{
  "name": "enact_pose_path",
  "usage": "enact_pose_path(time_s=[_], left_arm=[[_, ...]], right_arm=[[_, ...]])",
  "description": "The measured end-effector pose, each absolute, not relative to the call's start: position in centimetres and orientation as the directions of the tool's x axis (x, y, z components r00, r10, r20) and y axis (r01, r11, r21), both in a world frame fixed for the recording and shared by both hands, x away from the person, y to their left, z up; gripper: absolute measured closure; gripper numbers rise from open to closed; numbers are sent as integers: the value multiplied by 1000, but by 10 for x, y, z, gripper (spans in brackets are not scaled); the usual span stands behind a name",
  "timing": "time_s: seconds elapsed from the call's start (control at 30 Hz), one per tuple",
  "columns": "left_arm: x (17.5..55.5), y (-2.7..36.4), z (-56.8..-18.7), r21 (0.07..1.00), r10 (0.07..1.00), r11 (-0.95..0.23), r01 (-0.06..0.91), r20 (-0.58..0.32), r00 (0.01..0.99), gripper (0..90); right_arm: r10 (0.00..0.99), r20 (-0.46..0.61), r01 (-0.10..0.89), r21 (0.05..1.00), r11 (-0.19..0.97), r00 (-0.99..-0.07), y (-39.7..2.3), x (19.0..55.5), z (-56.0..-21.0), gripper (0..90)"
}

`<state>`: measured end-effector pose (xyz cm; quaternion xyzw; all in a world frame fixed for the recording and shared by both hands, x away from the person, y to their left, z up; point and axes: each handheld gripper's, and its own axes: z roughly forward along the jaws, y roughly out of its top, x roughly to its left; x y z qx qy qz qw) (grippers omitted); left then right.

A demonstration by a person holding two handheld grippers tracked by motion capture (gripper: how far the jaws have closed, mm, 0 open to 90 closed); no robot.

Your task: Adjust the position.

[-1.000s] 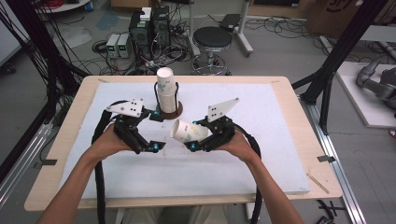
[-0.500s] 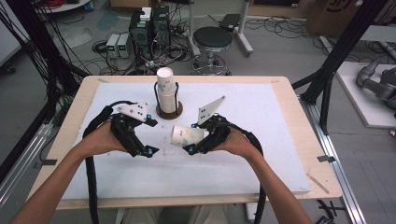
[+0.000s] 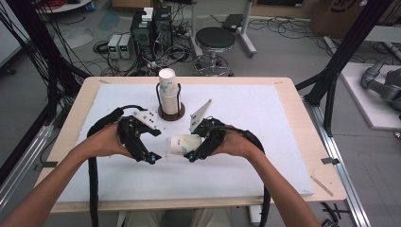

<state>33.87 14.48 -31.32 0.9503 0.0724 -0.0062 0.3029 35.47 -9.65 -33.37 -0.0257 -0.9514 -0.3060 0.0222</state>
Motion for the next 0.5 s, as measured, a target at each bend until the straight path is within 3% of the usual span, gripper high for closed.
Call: enact_pose_path(time_s=[0.47,0.5], left_arm=[[340,133,-320,543,124,-826,151,-86,989,122],[337,131,-322,568,152,-802,186,-107,983,122]], right_arm=[[0,30,15,479,878,-1000,-80,350,-326,347],[-4,28,10,473,881,-1000,-79,350,-325,347]])
